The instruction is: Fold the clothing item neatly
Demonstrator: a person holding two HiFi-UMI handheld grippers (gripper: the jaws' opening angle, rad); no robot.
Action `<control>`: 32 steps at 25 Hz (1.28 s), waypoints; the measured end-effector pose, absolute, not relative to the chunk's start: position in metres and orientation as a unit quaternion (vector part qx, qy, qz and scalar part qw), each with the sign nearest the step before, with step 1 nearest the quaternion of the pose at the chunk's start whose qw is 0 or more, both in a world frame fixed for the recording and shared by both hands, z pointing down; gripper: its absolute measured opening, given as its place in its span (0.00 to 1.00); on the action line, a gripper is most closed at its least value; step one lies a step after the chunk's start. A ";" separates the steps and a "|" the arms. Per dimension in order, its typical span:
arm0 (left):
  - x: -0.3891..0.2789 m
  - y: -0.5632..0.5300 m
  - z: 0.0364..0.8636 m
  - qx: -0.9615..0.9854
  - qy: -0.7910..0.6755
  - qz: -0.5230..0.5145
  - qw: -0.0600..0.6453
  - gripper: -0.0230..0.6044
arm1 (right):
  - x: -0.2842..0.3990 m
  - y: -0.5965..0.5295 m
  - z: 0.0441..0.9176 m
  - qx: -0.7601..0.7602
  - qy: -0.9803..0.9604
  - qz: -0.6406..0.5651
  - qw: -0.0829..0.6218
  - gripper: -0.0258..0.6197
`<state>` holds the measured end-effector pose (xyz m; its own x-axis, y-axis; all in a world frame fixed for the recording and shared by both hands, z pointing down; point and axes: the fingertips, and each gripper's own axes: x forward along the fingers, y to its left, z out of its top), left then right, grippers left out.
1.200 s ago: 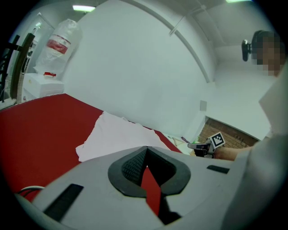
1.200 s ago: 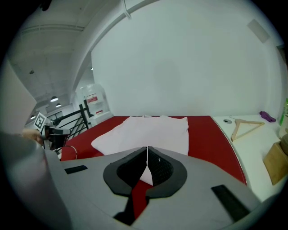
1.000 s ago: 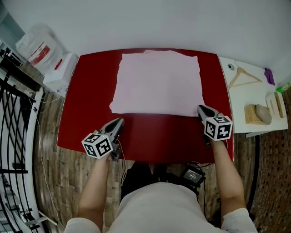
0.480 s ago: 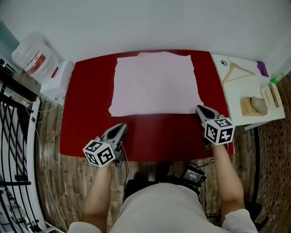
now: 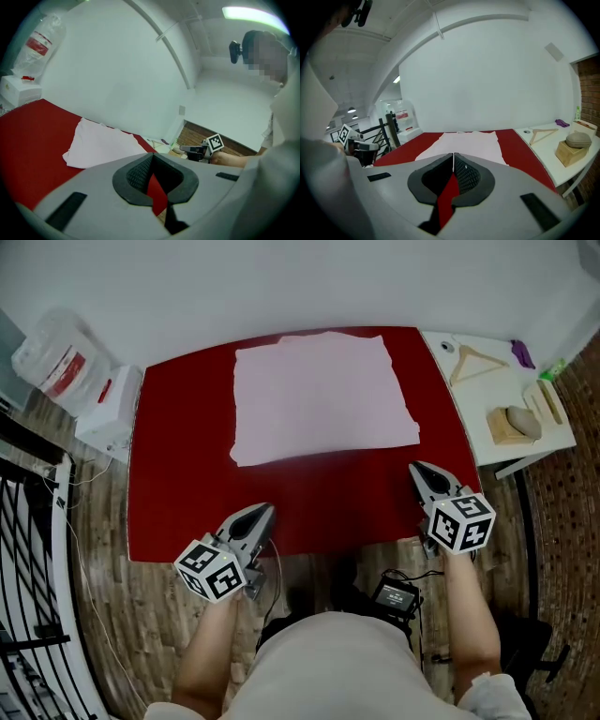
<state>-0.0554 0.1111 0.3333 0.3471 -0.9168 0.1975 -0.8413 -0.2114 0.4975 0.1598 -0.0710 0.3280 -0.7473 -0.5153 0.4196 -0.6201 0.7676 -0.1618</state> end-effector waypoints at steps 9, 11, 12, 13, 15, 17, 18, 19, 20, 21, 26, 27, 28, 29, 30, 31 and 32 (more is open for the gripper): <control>-0.043 0.170 0.316 0.804 -0.525 -0.073 0.268 0.04 | 0.175 0.004 0.311 0.342 -0.913 0.142 0.169 0.06; -0.041 0.181 0.310 0.811 -0.516 -0.077 0.265 0.04 | 0.177 0.019 0.302 0.348 -0.913 0.138 0.159 0.06; -0.038 0.187 0.307 0.815 -0.510 -0.077 0.264 0.04 | 0.178 0.027 0.297 0.351 -0.914 0.136 0.153 0.06; -0.034 0.192 0.305 0.819 -0.504 -0.076 0.263 0.04 | 0.181 0.035 0.293 0.355 -0.914 0.132 0.148 0.06; -0.026 0.201 0.301 0.827 -0.491 -0.073 0.263 0.04 | 0.185 0.049 0.284 0.361 -0.914 0.123 0.140 0.06; -0.017 0.210 0.299 0.832 -0.483 -0.072 0.264 0.04 | 0.190 0.062 0.276 0.363 -0.915 0.115 0.133 0.06; -0.013 0.214 0.299 0.834 -0.480 -0.070 0.263 0.04 | 0.192 0.068 0.273 0.362 -0.916 0.113 0.129 0.06; -0.008 0.218 0.298 0.835 -0.479 -0.070 0.262 0.04 | 0.195 0.073 0.270 0.361 -0.918 0.111 0.124 0.06; -0.003 0.222 0.297 0.836 -0.478 -0.069 0.261 0.04 | 0.199 0.079 0.268 0.359 -0.919 0.109 0.118 0.06; 0.002 0.226 0.296 0.836 -0.477 -0.069 0.260 0.04 | 0.203 0.084 0.265 0.356 -0.921 0.109 0.112 0.06; 0.028 0.237 0.293 0.832 -0.483 -0.078 0.261 0.04 | 0.219 0.106 0.267 0.329 -0.931 0.127 0.092 0.06; 0.032 0.238 0.292 0.830 -0.486 -0.082 0.263 0.04 | 0.222 0.109 0.270 0.322 -0.932 0.135 0.093 0.06; 0.038 0.239 0.292 0.827 -0.488 -0.086 0.266 0.04 | 0.225 0.111 0.273 0.315 -0.933 0.144 0.095 0.06; 0.046 0.241 0.291 0.824 -0.490 -0.090 0.269 0.04 | 0.229 0.114 0.275 0.308 -0.934 0.151 0.098 0.06; 0.054 0.244 0.291 0.822 -0.492 -0.093 0.272 0.04 | 0.234 0.118 0.276 0.301 -0.935 0.157 0.100 0.06; 0.063 0.246 0.290 0.820 -0.493 -0.097 0.274 0.04 | 0.240 0.121 0.276 0.294 -0.937 0.160 0.100 0.06; 0.071 0.247 0.290 0.818 -0.494 -0.100 0.276 0.04 | 0.245 0.123 0.276 0.288 -0.939 0.162 0.099 0.06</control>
<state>0.0715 0.2473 0.2896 0.4914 -0.8642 0.1083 -0.7533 -0.3593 0.5509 0.2452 0.1227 0.2761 -0.8146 -0.5083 0.2793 -0.5726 0.7814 -0.2479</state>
